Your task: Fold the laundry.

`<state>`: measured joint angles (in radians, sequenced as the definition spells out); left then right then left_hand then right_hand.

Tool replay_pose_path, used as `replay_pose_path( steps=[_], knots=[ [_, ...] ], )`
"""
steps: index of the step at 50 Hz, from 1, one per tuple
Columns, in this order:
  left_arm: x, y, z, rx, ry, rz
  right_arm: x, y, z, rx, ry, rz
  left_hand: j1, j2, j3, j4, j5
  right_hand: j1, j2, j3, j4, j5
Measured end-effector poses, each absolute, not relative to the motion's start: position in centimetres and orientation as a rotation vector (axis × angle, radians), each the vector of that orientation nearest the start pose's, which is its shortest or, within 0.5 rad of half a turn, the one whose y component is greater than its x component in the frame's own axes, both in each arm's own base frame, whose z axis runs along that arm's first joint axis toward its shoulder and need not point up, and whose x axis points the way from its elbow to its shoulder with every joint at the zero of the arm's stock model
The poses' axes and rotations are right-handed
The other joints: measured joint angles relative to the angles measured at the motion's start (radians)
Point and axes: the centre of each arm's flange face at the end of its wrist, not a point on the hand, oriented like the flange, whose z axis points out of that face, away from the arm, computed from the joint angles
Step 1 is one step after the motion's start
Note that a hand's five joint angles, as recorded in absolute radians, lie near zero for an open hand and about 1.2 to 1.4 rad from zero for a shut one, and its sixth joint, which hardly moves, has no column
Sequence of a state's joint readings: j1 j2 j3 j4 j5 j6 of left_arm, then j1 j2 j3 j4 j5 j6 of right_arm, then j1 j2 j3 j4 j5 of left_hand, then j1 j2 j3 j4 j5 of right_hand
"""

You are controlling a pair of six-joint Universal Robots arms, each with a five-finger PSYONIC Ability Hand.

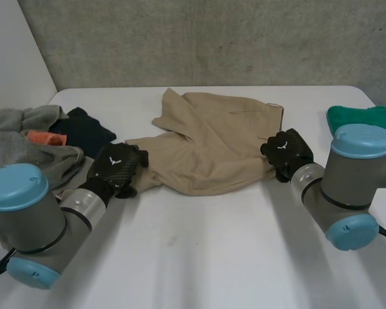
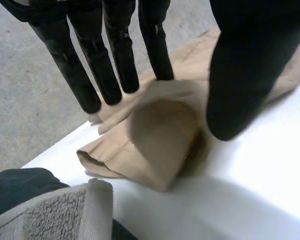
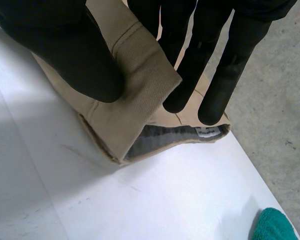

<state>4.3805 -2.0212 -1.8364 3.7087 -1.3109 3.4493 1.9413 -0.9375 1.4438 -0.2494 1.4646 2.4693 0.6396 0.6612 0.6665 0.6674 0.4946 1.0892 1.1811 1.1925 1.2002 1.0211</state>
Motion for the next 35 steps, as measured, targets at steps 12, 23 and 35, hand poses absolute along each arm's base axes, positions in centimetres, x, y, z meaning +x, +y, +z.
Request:
replay_pose_path(
  steps=[12,23,35],
  knots=[
    [-24.7,-23.9,17.1,1.122,2.349,-2.05,27.2,-30.2,16.2,-1.294,2.139,-1.99,-0.125,-0.147,-0.147,-0.165,-0.173,0.0,0.0,0.0,0.0,0.0],
    [-24.8,-22.8,17.7,1.059,2.433,-1.983,27.2,-29.9,15.9,-1.301,2.142,-1.974,-0.118,-0.138,-0.141,-0.145,-0.142,0.0,0.0,0.0,0.0,0.0],
    [-26.7,-26.3,15.0,0.963,2.518,-1.93,27.2,-29.7,15.3,-1.315,2.153,-1.954,-0.152,-0.174,-0.181,-0.195,-0.203,0.0,0.0,0.0,0.0,0.0]
  ],
)
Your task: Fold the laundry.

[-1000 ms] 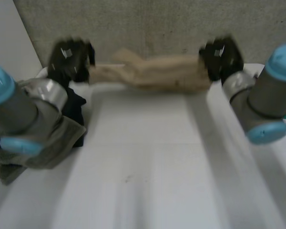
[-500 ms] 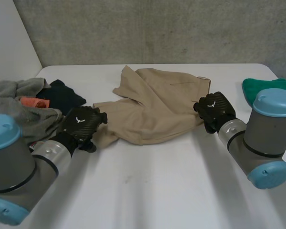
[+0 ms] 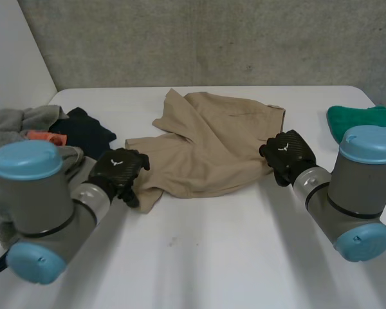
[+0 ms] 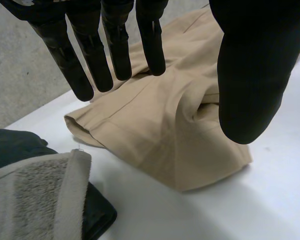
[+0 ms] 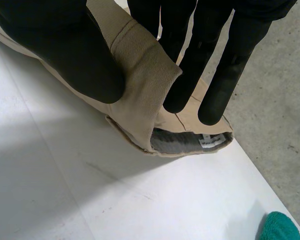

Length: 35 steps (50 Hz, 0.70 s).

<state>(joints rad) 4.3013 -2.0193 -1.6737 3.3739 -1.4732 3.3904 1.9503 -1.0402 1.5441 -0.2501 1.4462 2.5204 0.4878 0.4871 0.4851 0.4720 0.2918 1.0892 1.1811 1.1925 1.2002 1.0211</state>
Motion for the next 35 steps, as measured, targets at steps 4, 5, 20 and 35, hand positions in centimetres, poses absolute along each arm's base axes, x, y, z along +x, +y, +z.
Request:
replay_pose_path(
  steps=[4,5,20,35],
  knots=[
    [-27.8,-27.5,13.9,0.957,2.538,-1.914,27.2,-29.6,15.3,-1.317,2.153,-1.953,0.0,0.0,0.0,0.001,0.002,0.0,0.0,0.0,0.0,0.0],
    [-28.1,-27.7,13.6,0.959,2.547,-1.907,27.2,-29.6,15.4,-1.316,2.153,-1.953,0.002,0.002,0.003,0.004,0.007,0.0,0.0,0.0,0.0,0.0],
    [-28.4,-27.9,13.2,1.011,2.613,-1.665,26.5,-29.5,16.7,-1.348,2.168,-1.937,0.635,0.706,0.703,0.726,0.683,0.0,0.0,0.0,0.0,0.0],
    [-23.8,-14.2,20.5,1.589,2.258,-1.477,22.5,-22.1,19.4,-1.946,2.242,-1.203,0.639,0.707,0.703,0.727,0.712,0.0,0.0,0.0,0.0,0.0]
  ],
)
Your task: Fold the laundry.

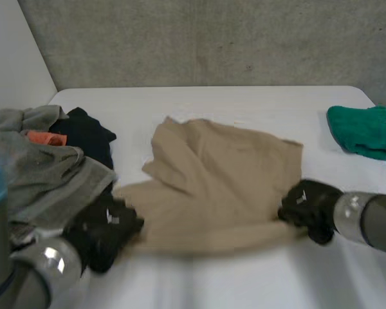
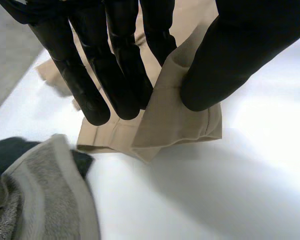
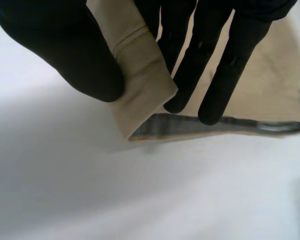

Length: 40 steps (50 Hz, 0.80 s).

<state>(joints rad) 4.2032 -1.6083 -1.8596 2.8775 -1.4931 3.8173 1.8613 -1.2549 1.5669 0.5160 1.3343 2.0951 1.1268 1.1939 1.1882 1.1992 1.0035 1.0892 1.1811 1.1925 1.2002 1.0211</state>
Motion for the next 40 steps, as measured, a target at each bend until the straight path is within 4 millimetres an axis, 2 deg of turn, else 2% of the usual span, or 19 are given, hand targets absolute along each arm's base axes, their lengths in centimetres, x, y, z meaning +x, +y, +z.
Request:
replay_pose_path(
  steps=[3,6,9,13,14,15,16,17,19,21,24,27,30,33,38,40],
  knots=[
    [-23.1,-11.4,20.7,1.737,2.216,-1.378,21.7,-20.6,19.8,-2.021,2.194,-1.077,0.0,0.0,0.0,0.0,0.0,0.0,0.0,0.0,0.0,0.0],
    [-22.9,-9.9,20.6,1.835,2.199,-1.289,21.1,-19.8,19.9,-2.06,2.151,-1.019,0.0,0.0,0.0,0.0,0.0,0.0,0.0,0.0,0.0,0.0],
    [-23.3,-10.0,20.3,1.873,2.192,-1.243,20.9,-19.8,19.7,-2.065,2.136,-1.008,0.0,0.0,0.0,0.0,0.0,0.0,0.0,0.0,0.0,0.0],
    [-24.6,-11.9,19.9,1.87,2.169,-1.257,21.0,-21.1,19.3,-2.021,2.163,-1.062,0.001,0.0,0.001,0.0,0.0,0.0,0.0,0.0,0.0,0.0],
    [-25.4,-13.2,19.8,1.852,2.148,-1.302,21.1,-22.1,19.1,-1.975,2.193,-1.105,0.009,0.001,0.002,0.0,0.0,0.0,0.0,0.0,0.0,0.0],
    [-25.6,-13.5,19.8,1.847,2.142,-1.314,21.1,-22.3,19.1,-1.963,2.201,-1.116,0.009,0.001,0.002,0.0,0.0,0.0,0.0,0.0,0.0,0.0],
    [-26.6,-15.2,19.7,1.816,2.108,-1.387,21.1,-22.5,19.1,-1.951,2.208,-1.127,0.011,0.001,0.002,0.0,0.0,0.0,0.0,0.0,0.0,0.0],
    [-27.8,-17.2,19.8,1.776,2.062,-1.48,21.5,-24.8,18.9,-1.818,2.284,-1.241,0.011,0.001,0.003,0.0,0.0,0.0,0.0,0.0,0.0,0.0],
    [-29.0,-19.4,19.9,1.729,2.008,-1.58,21.7,-26.1,18.9,-1.735,2.324,-1.312,0.011,0.001,0.003,0.001,0.0,0.0,0.0,0.0,0.0,0.0],
    [-31.2,-23.2,20.3,1.639,1.893,-1.764,22.0,-28.2,18.8,-1.606,2.374,-1.441,0.011,0.002,0.004,0.001,0.0,0.0,0.0,0.0,0.0,0.0],
    [-33.8,-28.1,20.7,1.522,1.716,-1.985,22.6,-30.8,18.7,-1.465,2.401,-1.625,0.011,0.002,0.004,0.001,0.0,0.0,0.0,0.0,0.0,0.0],
    [-35.8,-31.8,20.8,1.438,1.569,-2.123,23.3,-32.8,18.4,-1.378,2.386,-1.791,0.012,0.002,0.004,0.002,0.0,0.0,0.0,0.0,0.0,0.0],
    [-37.1,-34.5,20.0,1.392,1.485,-2.18,24.1,-34.5,17.9,-1.33,2.343,-1.943,0.012,0.002,0.005,0.003,0.0,0.0,0.0,0.0,0.0,0.0],
    [-38.0,-36.8,18.3,1.37,1.446,-2.19,25.0,-36.4,17.1,-1.284,2.284,-2.109,0.012,0.002,0.005,0.004,0.0,0.0,0.0,0.0,0.0,0.0],
    [-38.5,-38.7,15.5,1.364,1.448,-2.17,26.1,-38.8,15.8,-1.223,2.205,-2.306,0.012,0.002,0.005,0.004,0.0,-0.002,-0.003,0.0,0.0,0.0],
    [-38.6,-39.1,14.7,1.358,1.451,-2.167,26.5,-39.6,15.2,-1.204,2.188,-2.36,-0.194,-0.2,-0.194,-0.201,-0.193,-0.272,-0.282,-0.277,-0.275,-0.259]
  ],
)
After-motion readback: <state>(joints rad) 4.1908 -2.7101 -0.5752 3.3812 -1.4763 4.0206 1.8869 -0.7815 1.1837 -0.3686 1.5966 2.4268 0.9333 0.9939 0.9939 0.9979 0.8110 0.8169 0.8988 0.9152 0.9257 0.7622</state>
